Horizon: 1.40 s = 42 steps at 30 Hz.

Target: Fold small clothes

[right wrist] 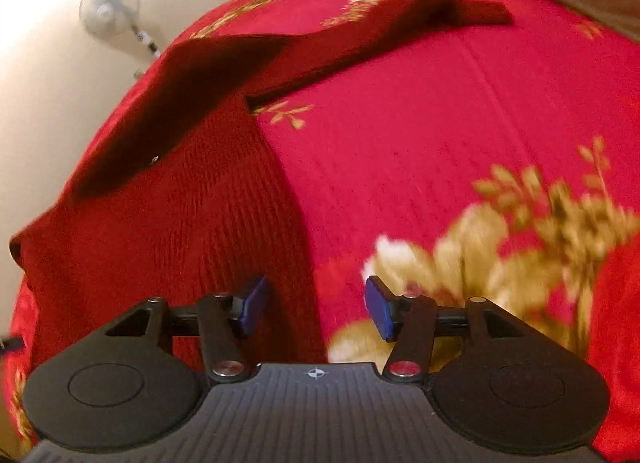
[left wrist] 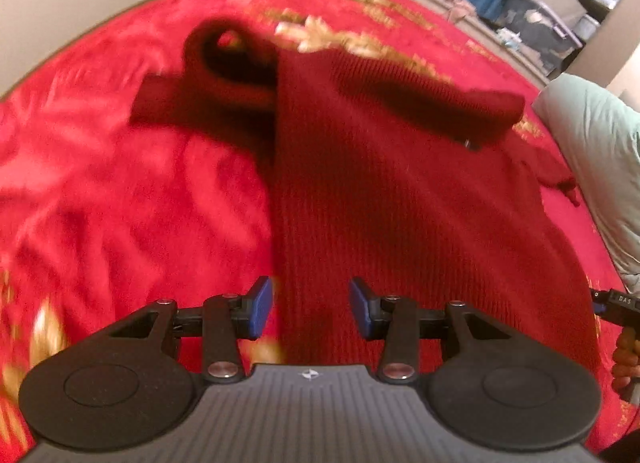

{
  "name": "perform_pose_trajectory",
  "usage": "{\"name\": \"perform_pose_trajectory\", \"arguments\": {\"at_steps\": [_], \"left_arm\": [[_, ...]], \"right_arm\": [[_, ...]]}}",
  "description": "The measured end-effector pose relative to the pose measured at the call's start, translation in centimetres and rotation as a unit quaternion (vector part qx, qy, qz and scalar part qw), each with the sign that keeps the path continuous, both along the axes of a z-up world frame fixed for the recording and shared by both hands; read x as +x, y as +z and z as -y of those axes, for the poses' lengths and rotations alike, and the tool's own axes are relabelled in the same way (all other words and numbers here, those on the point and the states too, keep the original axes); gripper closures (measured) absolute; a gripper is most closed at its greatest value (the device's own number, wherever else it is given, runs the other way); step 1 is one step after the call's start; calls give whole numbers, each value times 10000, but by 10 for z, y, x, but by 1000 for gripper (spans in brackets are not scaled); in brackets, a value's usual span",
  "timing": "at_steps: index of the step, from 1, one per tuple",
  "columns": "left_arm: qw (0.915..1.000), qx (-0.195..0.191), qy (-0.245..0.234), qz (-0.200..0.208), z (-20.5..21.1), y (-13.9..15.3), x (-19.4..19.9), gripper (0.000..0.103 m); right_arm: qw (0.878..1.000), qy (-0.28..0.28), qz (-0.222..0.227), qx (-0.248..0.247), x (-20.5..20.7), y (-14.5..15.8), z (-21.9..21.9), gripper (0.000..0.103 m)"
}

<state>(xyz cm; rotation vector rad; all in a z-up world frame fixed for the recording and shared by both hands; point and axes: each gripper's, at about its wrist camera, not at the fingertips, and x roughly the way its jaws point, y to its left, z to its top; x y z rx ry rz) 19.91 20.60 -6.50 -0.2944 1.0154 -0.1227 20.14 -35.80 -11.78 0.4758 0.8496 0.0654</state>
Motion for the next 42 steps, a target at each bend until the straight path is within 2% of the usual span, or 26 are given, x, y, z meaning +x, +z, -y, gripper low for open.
{"name": "perform_pose_trajectory", "arguments": {"at_steps": [3,7,8,10,11,12,14,15,18,23,26,28,31,32,33,34,35,36,37,39,42], "left_arm": [[9996,-157,55,-218,-6,-8,-22,56],[9974,-501,103,-517,-5,-21,-49,57],[9972,-481,49,-565,1,-24,-56,57],[9985,-117,-92,-522,16,-29,-67,57],[9990,113,-147,-412,24,-30,-73,58],[9987,387,-224,-263,33,-29,-78,61],[9969,716,-308,-65,42,-27,-85,89],[9966,765,-310,40,43,-22,-88,90],[9971,565,-249,456,39,1,-101,92],[9911,-104,-267,1303,26,61,-149,93],[9865,-200,-270,1601,19,84,-186,94],[9882,-249,-180,1500,13,81,-201,93],[9937,-257,-118,1083,3,63,-205,91],[9946,-119,-49,1031,2,58,-204,91],[9953,-1,28,969,1,54,-202,91],[9955,-30,19,944,0,52,-198,89],[9955,-104,-13,937,-1,50,-193,81],[9956,-152,-30,921,0,48,-187,78],[9960,-133,-39,881,2,45,-180,75],[9974,-1,-105,711,11,36,-166,75],[9990,-29,-154,411,18,17,-144,69]], "right_arm": [[9999,132,-31,59,-18,4,-12,47],[9989,367,-199,-221,-39,3,-32,47],[9988,377,-195,-256,-43,3,-35,47],[9988,350,-188,-284,-52,4,-39,50],[9990,313,-189,-274,-52,5,-39,63],[9990,321,-211,-212,-54,5,-39,88],[9994,280,-171,-127,-64,6,-36,92],[9996,234,-92,-129,-68,10,-34,93],[9991,16,412,-41,-92,43,-15,94],[9897,-80,1340,503,-144,129,24,99],[9853,-71,1683,300,-183,169,31,99],[9876,-261,1544,74,-202,177,34,99],[9944,-448,930,-245,-205,156,34,97],[9935,-546,839,-537,-202,149,31,97],[9904,-699,809,-873,-199,143,28,92],[9873,-786,825,-1107,-195,138,26,90],[9869,-767,858,-1128,-188,132,25,80],[9887,-705,842,-1022,-181,125,25,66],[9916,-616,751,-853,-171,116,24,60],[9958,-318,536,-665,-156,97,17,58],[9964,-56,57,-846,-133,55,1,56]]}}
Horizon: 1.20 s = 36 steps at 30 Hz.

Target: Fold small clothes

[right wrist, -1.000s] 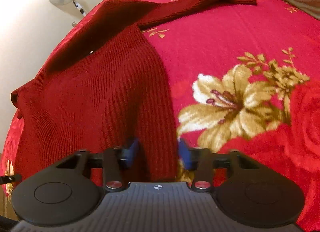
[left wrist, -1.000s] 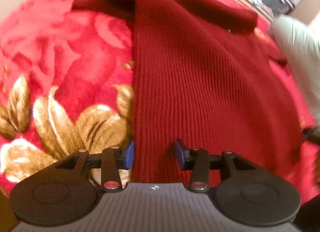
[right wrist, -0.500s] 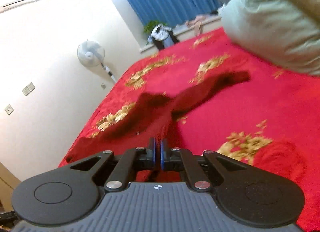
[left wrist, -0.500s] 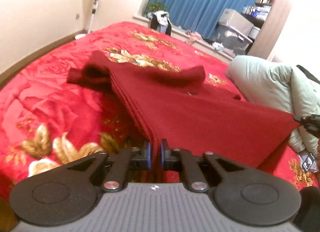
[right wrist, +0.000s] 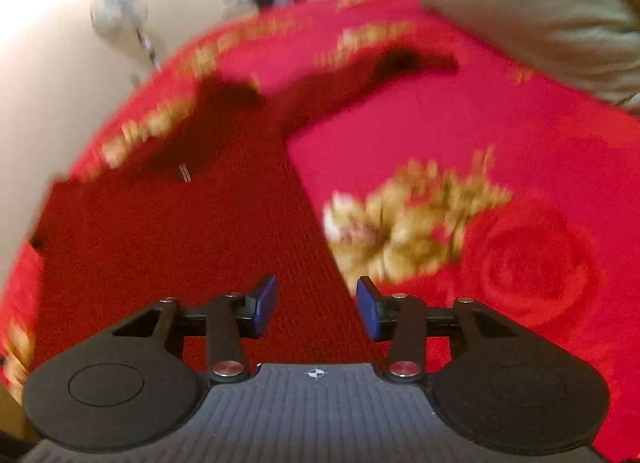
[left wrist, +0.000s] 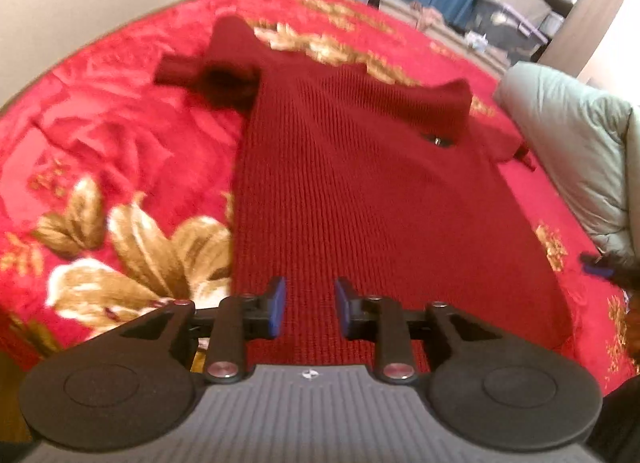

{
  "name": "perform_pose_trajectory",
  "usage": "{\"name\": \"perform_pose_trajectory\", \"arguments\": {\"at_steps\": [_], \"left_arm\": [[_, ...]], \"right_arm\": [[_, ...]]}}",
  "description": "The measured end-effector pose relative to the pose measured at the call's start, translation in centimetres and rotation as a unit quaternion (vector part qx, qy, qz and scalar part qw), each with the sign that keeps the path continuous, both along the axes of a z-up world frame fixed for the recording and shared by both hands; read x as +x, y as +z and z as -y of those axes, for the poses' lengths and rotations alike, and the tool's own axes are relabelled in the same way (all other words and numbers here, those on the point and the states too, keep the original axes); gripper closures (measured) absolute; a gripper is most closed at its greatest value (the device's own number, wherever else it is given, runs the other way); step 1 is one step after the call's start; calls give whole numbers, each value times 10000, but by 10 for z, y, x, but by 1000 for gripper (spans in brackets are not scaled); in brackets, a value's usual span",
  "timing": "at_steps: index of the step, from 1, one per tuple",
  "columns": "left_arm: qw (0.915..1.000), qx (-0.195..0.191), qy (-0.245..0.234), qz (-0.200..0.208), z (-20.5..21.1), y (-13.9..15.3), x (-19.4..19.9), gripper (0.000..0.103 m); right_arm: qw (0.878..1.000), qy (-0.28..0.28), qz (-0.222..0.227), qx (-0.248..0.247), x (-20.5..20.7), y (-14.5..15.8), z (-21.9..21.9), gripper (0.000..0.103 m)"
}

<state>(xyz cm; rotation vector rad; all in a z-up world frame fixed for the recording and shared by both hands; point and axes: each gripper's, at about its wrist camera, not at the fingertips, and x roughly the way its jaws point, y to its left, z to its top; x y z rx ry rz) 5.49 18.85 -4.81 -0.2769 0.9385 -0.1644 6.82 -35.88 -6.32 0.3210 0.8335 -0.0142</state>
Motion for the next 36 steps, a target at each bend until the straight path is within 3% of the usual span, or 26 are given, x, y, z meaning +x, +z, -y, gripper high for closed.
{"name": "perform_pose_trajectory", "arguments": {"at_steps": [2,4,6,10,14,15,18,20,24,27,29,31,33,36], "left_arm": [[9998,57,56,-185,1,-12,14,60],[9985,311,265,-359,1,-24,24,60],[9960,458,473,-599,-3,-39,32,60],[9923,139,783,-945,-12,-57,32,62],[9937,276,684,-842,-10,-55,31,86],[9939,261,678,-824,-10,-55,30,90],[9952,321,613,-698,-10,-51,25,91],[9960,392,595,-532,-7,-44,19,93],[9971,597,464,52,0,-19,0,93],[9961,497,506,-521,-3,-37,10,92],[9941,439,705,-701,-8,-42,15,90],[9949,331,865,-389,-12,-31,15,89],[9951,282,941,-60,-13,-20,13,81],[9935,225,1090,235,-10,-7,17,77]], "right_arm": [[9990,-12,-360,-270,4,-27,-3,57],[9969,-29,-589,-525,4,-41,-5,56],[9968,-9,-544,-584,4,-43,-6,56],[9961,74,-457,-755,5,-45,-9,56],[9961,89,-424,-766,4,-45,-10,59],[9964,114,-411,-734,5,-46,-10,70],[9965,178,-372,-733,5,-45,-13,89],[9968,169,-333,-710,3,-41,-13,96],[9990,-136,-135,-399,-7,-22,-2,97],[9971,-31,-505,-566,-2,-36,-6,96],[9966,-85,-482,-665,1,-37,-10,95],[9981,-95,-178,-579,0,-27,-13,90],[9982,-58,251,-546,-3,-16,-17,90],[9987,82,264,-424,3,-16,-22,89]]}}
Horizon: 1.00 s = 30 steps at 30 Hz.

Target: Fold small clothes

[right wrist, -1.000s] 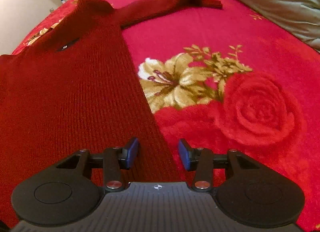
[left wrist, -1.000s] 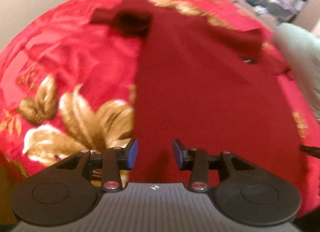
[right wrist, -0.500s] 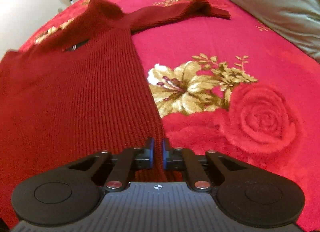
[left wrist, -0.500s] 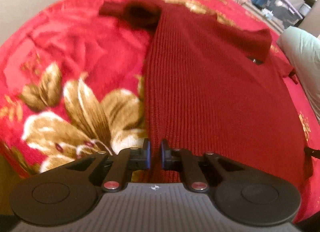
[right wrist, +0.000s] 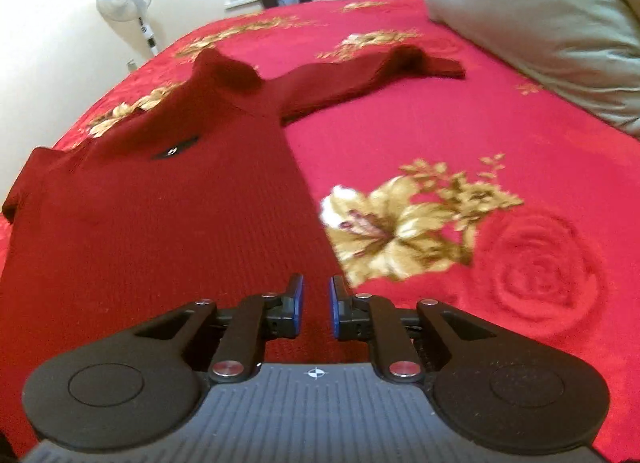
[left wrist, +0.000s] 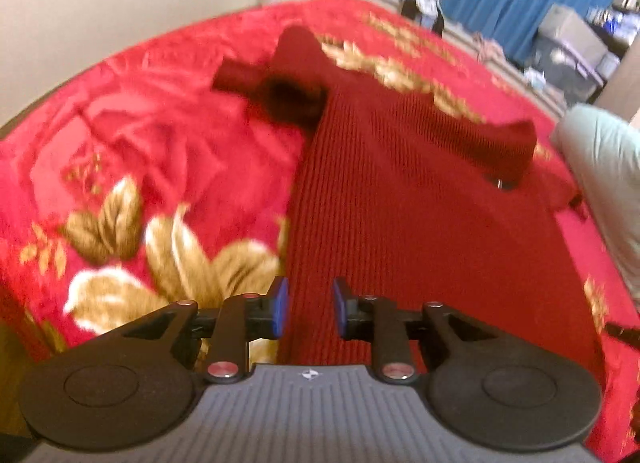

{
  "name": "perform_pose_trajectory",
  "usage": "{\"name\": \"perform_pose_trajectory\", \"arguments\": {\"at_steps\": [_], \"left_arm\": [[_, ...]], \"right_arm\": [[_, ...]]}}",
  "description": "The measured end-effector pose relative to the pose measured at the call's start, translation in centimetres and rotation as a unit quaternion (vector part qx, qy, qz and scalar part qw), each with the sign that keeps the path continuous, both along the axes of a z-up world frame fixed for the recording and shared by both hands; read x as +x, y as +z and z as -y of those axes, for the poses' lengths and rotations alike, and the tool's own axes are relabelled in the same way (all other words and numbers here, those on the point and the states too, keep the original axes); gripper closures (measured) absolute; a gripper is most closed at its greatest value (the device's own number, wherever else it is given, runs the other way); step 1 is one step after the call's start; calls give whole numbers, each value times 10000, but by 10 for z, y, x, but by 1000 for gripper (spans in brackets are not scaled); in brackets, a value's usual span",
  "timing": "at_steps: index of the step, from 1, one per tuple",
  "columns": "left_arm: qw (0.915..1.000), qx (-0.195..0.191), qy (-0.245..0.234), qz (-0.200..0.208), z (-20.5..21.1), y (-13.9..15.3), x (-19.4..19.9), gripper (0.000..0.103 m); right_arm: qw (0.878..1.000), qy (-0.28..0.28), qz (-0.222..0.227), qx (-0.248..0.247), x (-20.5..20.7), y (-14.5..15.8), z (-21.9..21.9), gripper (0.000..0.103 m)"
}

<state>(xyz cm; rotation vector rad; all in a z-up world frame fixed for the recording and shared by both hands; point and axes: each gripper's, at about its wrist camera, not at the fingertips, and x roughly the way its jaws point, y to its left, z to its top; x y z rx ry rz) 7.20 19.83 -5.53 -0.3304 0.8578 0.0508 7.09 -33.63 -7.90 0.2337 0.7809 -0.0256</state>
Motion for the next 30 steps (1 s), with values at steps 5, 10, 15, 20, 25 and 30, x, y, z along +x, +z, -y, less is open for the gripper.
{"name": "perform_pose_trajectory", "arguments": {"at_steps": [5,10,15,20,25,30], "left_arm": [[9968,117,49,789,-2,44,22,73],[9908,93,272,1320,-28,83,75,73],[9907,262,356,1283,-57,74,141,73],[9968,-162,633,466,-96,16,182,74],[9836,-1360,1167,200,-133,-18,211,74],[9679,-1955,1582,27,-157,-50,239,65]], "right_arm": [[9997,-73,200,-88,5,5,-8,89],[9946,-130,1029,23,1,26,-12,77],[9899,-35,1404,-189,8,31,-22,77],[9930,62,1165,-166,27,22,-27,77],[9953,312,903,-171,42,13,-38,77],[9964,423,683,-255,58,-1,-43,77]]}}
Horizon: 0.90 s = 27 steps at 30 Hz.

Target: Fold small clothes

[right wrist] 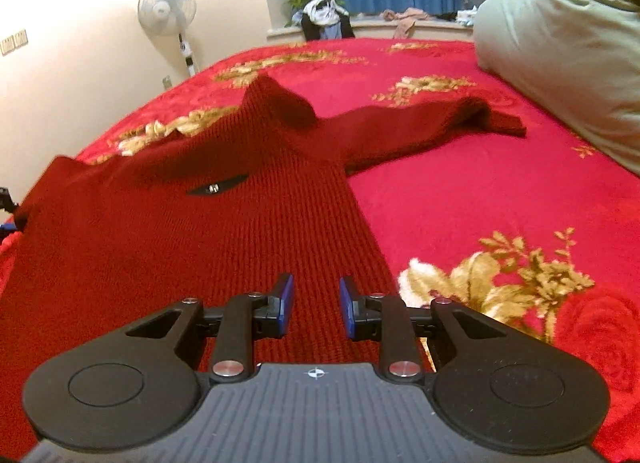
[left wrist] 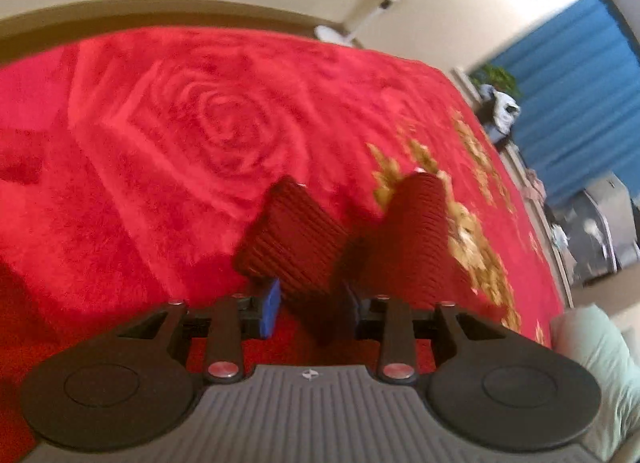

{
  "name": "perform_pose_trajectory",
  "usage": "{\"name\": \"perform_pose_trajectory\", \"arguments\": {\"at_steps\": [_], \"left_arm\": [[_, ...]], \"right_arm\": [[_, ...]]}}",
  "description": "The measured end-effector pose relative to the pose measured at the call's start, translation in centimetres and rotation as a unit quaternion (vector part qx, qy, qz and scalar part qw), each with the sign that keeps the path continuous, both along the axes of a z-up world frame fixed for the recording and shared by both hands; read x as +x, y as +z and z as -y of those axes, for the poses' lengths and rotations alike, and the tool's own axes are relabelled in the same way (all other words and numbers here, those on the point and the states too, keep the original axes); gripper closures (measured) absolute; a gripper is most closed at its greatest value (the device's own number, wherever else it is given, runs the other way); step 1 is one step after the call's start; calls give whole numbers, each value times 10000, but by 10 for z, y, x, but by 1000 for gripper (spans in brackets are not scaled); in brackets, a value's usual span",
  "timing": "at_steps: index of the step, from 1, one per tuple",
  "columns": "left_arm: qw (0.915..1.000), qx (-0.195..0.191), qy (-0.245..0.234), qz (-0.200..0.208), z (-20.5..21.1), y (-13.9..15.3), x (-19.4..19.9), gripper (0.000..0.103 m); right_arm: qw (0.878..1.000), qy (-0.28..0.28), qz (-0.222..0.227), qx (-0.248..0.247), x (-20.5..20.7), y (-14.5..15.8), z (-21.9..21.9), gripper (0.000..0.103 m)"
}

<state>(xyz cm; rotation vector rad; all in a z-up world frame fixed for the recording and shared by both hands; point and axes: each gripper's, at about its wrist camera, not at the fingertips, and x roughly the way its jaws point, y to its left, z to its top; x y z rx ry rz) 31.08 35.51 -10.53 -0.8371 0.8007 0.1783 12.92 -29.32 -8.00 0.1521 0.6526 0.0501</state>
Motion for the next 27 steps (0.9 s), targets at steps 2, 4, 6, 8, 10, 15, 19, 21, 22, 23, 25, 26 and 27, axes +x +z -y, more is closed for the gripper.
{"name": "perform_pose_trajectory", "arguments": {"at_steps": [2,4,6,8,10,15,19,21,22,23,25,26,27], "left_arm": [[9999,11,-3,110,-1,-2,7,66],[9995,240,-95,168,2,0,13,82],[9976,646,-217,129,2,8,13,96],[9913,1271,311,118,-11,30,0,98],[9489,2716,1604,30,-27,68,-28,98],[8733,3527,3358,-115,-75,104,-102,97],[8697,3347,3585,-556,-84,93,-114,94],[8767,3466,3300,-483,-76,94,-111,87],[8850,3510,3046,-288,-65,96,-109,82],[8913,3576,2786,-126,-54,99,-107,81],[9072,3661,2045,329,-21,104,-97,81],[9173,3592,1620,577,-7,106,-93,77],[9277,3472,1100,826,12,107,-88,76]], "right_arm": [[9999,24,-105,-41,4,-6,0,77],[9999,38,-165,-30,6,-10,0,77],[9998,39,-188,-15,8,-11,0,77],[9997,-2,-248,-40,10,-13,1,77],[9994,-55,-341,-70,12,-15,1,77],[9985,-121,-517,-130,13,-19,2,77],[9977,-173,-624,-191,12,-22,1,77],[9976,-197,-632,-192,11,-22,-1,77],[9975,-202,-643,-214,11,-22,-2,77],[9973,-203,-660,-260,11,-23,-3,77],[9967,-206,-685,-372,10,-25,-5,77],[9965,-204,-693,-414,10,-25,-6,77],[9965,-207,-697,-423,11,-24,-6,77]]}}
